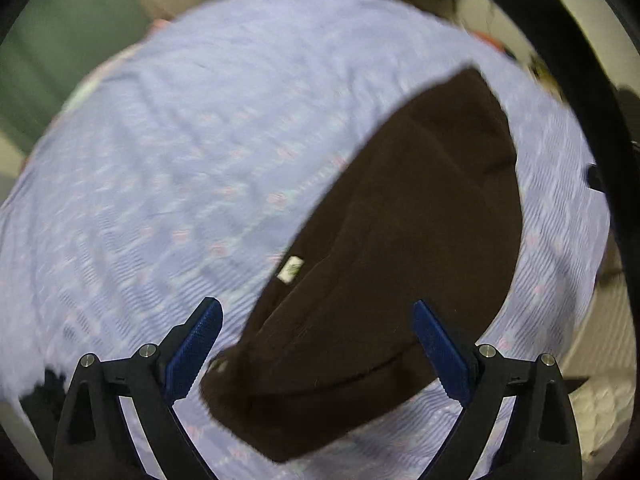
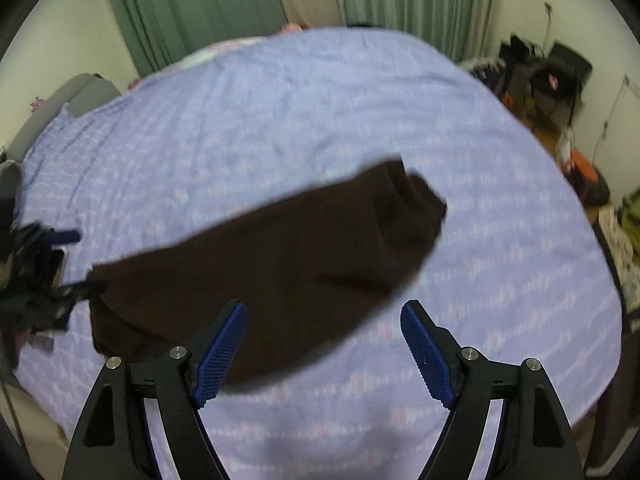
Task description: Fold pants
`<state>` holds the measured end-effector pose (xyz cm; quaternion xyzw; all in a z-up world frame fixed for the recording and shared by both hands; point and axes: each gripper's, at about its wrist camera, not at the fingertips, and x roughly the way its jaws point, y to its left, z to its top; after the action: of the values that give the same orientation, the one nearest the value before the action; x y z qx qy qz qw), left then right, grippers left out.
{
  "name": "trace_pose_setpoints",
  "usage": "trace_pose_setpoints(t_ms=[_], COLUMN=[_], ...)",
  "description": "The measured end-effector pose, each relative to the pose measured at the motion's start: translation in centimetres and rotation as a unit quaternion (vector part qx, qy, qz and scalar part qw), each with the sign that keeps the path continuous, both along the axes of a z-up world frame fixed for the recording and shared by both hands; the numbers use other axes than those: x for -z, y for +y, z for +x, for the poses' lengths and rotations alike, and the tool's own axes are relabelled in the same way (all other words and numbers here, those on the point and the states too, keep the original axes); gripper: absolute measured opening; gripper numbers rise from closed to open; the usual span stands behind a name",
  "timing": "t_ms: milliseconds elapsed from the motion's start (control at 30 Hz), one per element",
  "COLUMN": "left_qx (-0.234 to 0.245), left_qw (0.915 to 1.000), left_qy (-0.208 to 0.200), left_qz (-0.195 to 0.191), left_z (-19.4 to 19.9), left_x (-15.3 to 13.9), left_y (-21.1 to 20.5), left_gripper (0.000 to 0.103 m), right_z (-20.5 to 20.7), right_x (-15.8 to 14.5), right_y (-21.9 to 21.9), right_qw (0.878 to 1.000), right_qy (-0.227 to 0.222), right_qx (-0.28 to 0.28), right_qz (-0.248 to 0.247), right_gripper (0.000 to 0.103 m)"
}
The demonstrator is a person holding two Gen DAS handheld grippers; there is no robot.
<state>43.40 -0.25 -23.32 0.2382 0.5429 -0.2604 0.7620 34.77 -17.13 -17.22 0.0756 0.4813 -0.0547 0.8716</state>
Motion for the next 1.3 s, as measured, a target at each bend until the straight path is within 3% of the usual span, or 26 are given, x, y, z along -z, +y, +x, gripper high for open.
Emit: trace_pose_setpoints(t_ms=[100,167,233,267,300,333,500,700,900,1000,1067,1133,1200,1300], left_qx=[0.017,0.019,0.017,0.017,0.020,0.022,-0.030,-0.101,-0.154,-0.164,-0.175,-0.157,-0.113,-0.050], left_qw=[0.9987,0.9970,0.9952,0.9953,0.9959,0.9965,0.9994,0.9936,0.9801,0.9791,0.9758,0.9740,0.9750,0.9818], left_qy=[0.041,0.069,0.088,0.086,0.073,0.064,0.013,-0.012,-0.019,-0.034,-0.070,-0.134,-0.174,-0.180], left_qz=[0.024,0.028,0.039,0.043,0.051,0.048,0.004,0.049,0.124,0.115,0.110,0.093,0.081,0.037], left_z=[1.5,1.8,1.9,1.8,1.5,1.3,3.2,7.6,8.8,8.0,6.9,4.6,1.3,-3.7], left_x=[2.7,4.0,5.2,5.3,5.1,4.6,0.9,2.5,6.0,4.9,2.5,-0.9,-3.4,-5.0], left_y=[-1.9,-2.5,-3.1,-3.1,-3.2,-3.2,-1.1,-1.1,-1.3,-1.0,-0.5,0.1,-0.2,-1.5], left_gripper=[0.096,0.088,0.055,0.046,0.030,0.026,0.025,0.026,0.046,0.054,0.065,0.081,0.082,0.082], right_z=[-1.0,-1.4,-1.7,-1.8,-1.8,-1.9,-1.5,1.2,3.0,3.1,3.1,3.1,3.0,2.7], right_x=[1.4,2.0,2.4,2.6,2.7,2.9,2.9,3.0,4.1,4.5,4.8,4.9,5.0,5.0], right_y=[-0.3,-0.4,-0.4,-0.4,-0.4,-0.4,-0.6,0.4,1.9,2.8,3.4,3.5,3.1,2.3], right_qw=[1.000,0.999,0.999,0.999,0.999,0.999,0.999,1.000,0.998,0.996,0.993,0.992,0.992,0.991], right_qy=[0.017,0.024,0.029,0.032,0.034,0.035,0.030,0.016,0.031,0.035,0.039,0.039,0.038,0.040], right_qx=[0.011,0.015,0.016,0.017,0.017,0.016,0.013,-0.005,-0.048,-0.078,-0.102,-0.109,-0.110,-0.112], right_qz=[0.010,0.017,0.028,0.031,0.034,0.035,0.034,0.013,0.019,0.030,0.041,0.039,0.049,0.056], right_gripper=[0.080,0.080,0.080,0.080,0.080,0.080,0.080,0.080,0.077,0.069,0.067,0.065,0.063,0.060])
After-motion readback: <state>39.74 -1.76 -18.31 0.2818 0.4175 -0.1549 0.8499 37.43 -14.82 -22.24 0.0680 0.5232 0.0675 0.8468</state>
